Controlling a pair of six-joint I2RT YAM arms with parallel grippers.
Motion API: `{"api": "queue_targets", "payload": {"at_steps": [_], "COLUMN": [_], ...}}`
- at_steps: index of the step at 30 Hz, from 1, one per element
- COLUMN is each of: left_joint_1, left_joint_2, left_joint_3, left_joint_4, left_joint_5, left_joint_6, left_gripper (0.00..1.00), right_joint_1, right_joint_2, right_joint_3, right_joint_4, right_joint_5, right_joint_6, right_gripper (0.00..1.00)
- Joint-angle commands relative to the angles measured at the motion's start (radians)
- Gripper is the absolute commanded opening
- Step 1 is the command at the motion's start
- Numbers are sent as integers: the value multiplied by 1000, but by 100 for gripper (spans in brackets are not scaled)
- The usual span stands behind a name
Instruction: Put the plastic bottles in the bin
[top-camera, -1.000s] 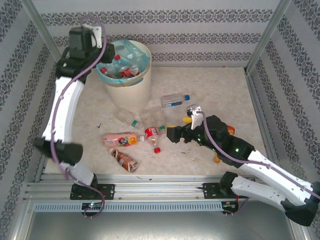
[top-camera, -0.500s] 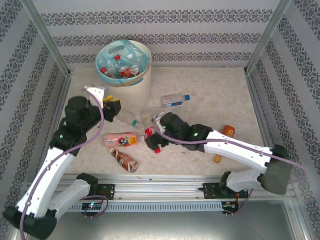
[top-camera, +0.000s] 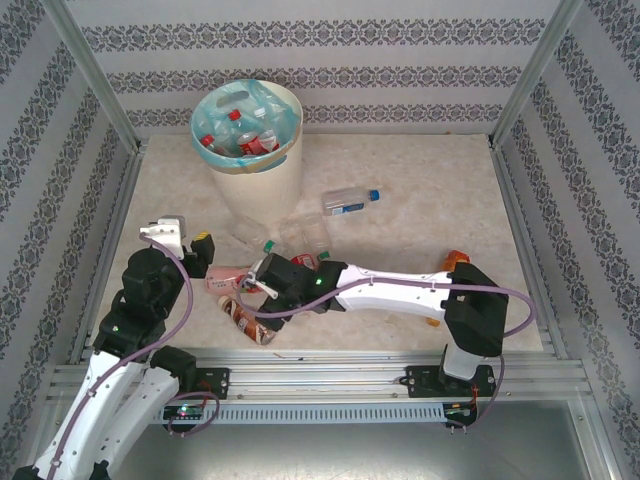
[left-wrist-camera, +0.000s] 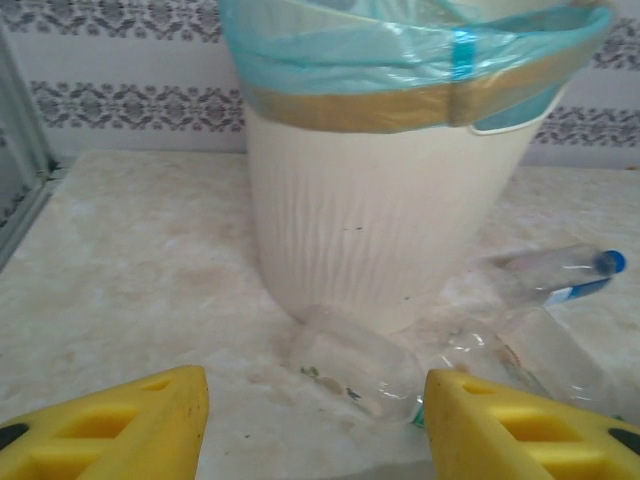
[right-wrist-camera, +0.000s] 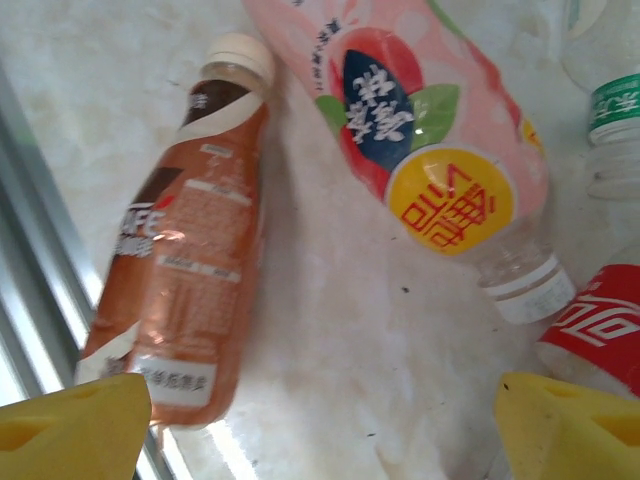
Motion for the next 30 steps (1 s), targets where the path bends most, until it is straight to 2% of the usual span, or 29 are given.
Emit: {"api": "queue_targets", "payload": {"at_steps": [1,6,15,20,27,30], "left_joint_1": [-5,-6,-4,-4,-4,-4], "left_joint_2": [-14,-10,-4,-5,-5,-4], "left_joint_3": [-3,-4,-4,-6,-4,-5], "left_joint_4": [-31,-27,-31,-33,-38,-36], "left_joint_5": [-83,-82,-81,-80,-87,-84], "left_joint_6": [10,15,27,30,32,33], "left_gripper": [59,60,61,62,62,62], "right_joint_1": [-45,-134,-162,-185,-226,-241], "right_joint_2": [-16,-47,52,115,186,211], "right_joint_3": [22,-43,-12,37,72,80], "right_joint_4": [-39,-63,-117,-109,-101,-88], "right_joint_5": [73,115,212,182,153,124], "right_joint_6": [-21,137,299,330,366,377], "right_gripper": [86,86,84,76,76,72]}}
